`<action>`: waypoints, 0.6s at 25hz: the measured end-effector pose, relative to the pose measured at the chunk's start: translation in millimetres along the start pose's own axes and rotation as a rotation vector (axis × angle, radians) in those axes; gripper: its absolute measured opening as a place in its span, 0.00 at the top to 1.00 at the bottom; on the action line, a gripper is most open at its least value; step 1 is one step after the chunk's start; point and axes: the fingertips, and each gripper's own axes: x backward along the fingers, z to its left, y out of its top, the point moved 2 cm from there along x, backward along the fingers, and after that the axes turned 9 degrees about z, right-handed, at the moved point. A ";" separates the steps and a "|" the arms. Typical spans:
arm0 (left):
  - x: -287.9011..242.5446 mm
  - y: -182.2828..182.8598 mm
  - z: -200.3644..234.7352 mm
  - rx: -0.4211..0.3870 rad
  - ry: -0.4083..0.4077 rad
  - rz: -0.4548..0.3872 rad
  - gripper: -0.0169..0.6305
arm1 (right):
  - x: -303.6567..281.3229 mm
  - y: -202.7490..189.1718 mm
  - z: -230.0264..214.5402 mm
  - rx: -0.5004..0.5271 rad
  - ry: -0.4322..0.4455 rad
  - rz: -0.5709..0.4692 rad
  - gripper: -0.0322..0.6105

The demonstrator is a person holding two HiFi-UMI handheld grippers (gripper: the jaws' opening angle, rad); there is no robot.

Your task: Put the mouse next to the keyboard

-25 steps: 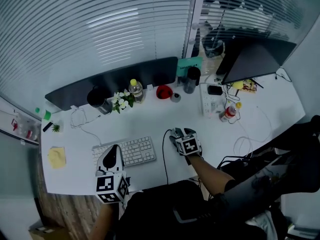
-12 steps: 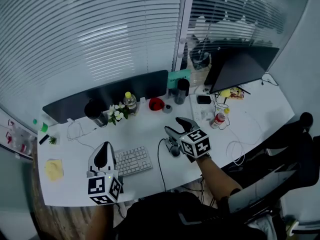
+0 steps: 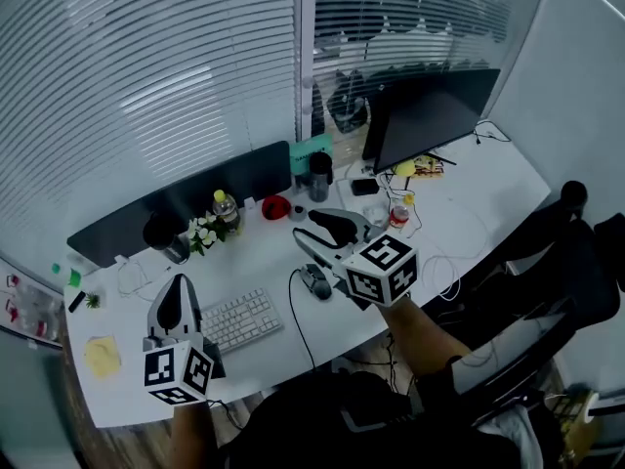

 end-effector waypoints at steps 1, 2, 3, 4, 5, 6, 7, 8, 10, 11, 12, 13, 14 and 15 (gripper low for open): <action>1.1 2.1 -3.0 -0.013 0.003 -0.005 0.93 | 5.2 6.8 2.5 0.009 -0.002 -0.015 0.73; 2.9 4.2 -6.4 -0.021 0.003 -0.013 0.93 | 9.5 11.9 5.7 0.017 -0.001 -0.025 0.77; 4.5 6.2 -9.8 -0.025 0.000 -0.018 0.93 | 12.8 16.0 9.3 0.025 0.004 -0.030 0.77; 5.3 7.9 -13.0 -0.028 -0.001 -0.015 0.93 | 15.7 19.9 12.7 0.032 0.010 -0.035 0.77; 5.7 8.9 -15.9 -0.032 0.004 -0.006 0.93 | 18.9 23.4 15.6 0.039 0.013 -0.041 0.77; 6.3 8.9 -18.6 -0.041 0.015 0.006 0.93 | 22.2 26.0 18.0 0.046 0.015 -0.045 0.77; 7.4 8.2 -21.1 -0.051 0.027 0.017 0.93 | 25.1 27.6 19.9 0.050 0.016 -0.047 0.77; 8.9 7.3 -23.8 -0.057 0.032 0.023 0.93 | 27.3 28.7 21.2 0.047 0.015 -0.050 0.78; 12.2 6.1 -28.4 -0.053 0.024 0.017 0.93 | 30.0 31.2 21.7 0.028 0.010 -0.063 0.88; 13.6 5.6 -29.9 -0.052 0.023 0.012 0.93 | 31.1 32.3 21.7 0.019 0.006 -0.072 0.90; 14.8 5.3 -31.1 -0.056 0.026 0.009 0.93 | 32.5 32.7 21.9 0.014 0.000 -0.078 0.92; 16.0 5.7 -32.5 -0.060 0.029 0.007 0.93 | 34.0 32.6 22.0 0.013 -0.006 -0.081 0.94; 17.5 6.8 -34.5 -0.058 0.026 0.006 0.93 | 35.4 32.1 22.0 0.016 -0.012 -0.081 0.95; 19.6 8.3 -37.1 -0.051 0.018 0.004 0.93 | 36.4 31.4 21.9 0.021 -0.018 -0.080 0.95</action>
